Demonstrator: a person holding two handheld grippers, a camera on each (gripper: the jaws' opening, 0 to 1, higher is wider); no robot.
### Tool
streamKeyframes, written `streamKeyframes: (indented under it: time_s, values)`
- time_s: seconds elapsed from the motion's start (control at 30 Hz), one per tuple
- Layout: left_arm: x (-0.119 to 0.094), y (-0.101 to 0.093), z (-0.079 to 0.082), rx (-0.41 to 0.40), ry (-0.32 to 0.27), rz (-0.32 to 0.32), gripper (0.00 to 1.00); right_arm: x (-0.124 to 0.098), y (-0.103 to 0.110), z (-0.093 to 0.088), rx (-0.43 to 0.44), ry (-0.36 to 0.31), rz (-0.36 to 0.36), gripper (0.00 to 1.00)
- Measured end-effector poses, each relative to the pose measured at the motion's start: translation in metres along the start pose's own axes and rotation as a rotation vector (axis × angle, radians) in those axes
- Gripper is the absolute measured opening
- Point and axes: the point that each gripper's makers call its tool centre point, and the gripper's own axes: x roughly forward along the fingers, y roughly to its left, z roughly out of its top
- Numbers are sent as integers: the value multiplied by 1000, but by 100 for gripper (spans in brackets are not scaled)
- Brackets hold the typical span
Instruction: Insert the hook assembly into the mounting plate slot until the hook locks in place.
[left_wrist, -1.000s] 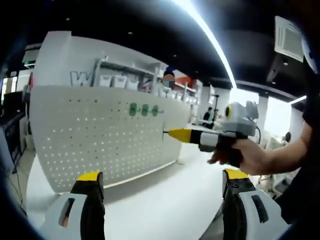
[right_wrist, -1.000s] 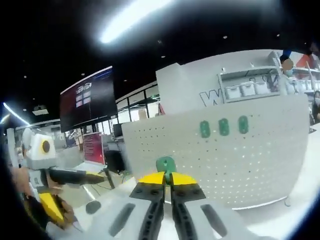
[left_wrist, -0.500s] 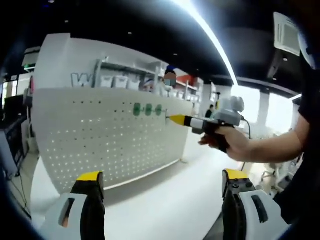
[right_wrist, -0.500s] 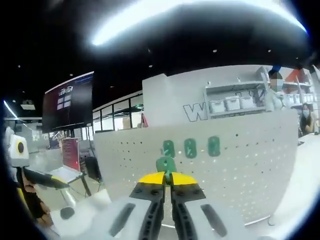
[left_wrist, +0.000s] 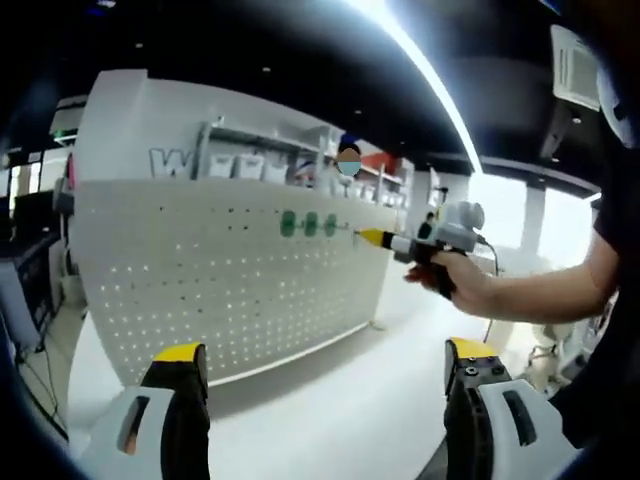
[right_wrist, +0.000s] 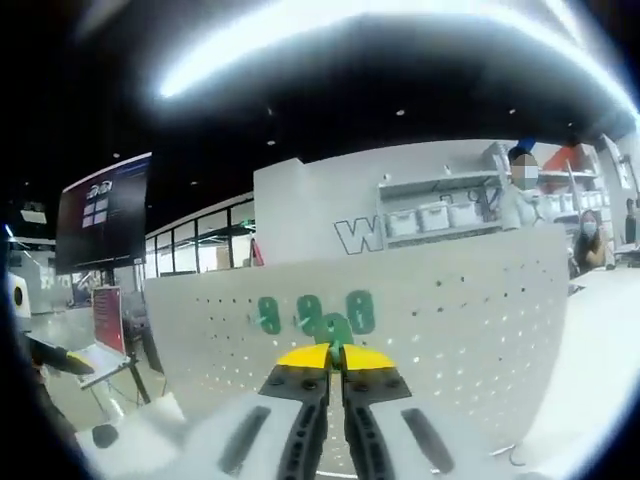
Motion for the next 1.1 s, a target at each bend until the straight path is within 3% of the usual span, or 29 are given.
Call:
streamKeyframes:
  time_s: [0.37, 0.67, 1.1]
  values:
    - [3, 1, -5, -14, 13, -3, 99, 17, -36, 11, 8, -50, -91, 0]
    - [5, 4, -11, -33, 21, 0, 98, 30, -53, 11, 41, -77, -133, 0]
    - [8, 10, -17, -34, 55, 5, 95, 43, -54, 10, 60, -105, -140, 0]
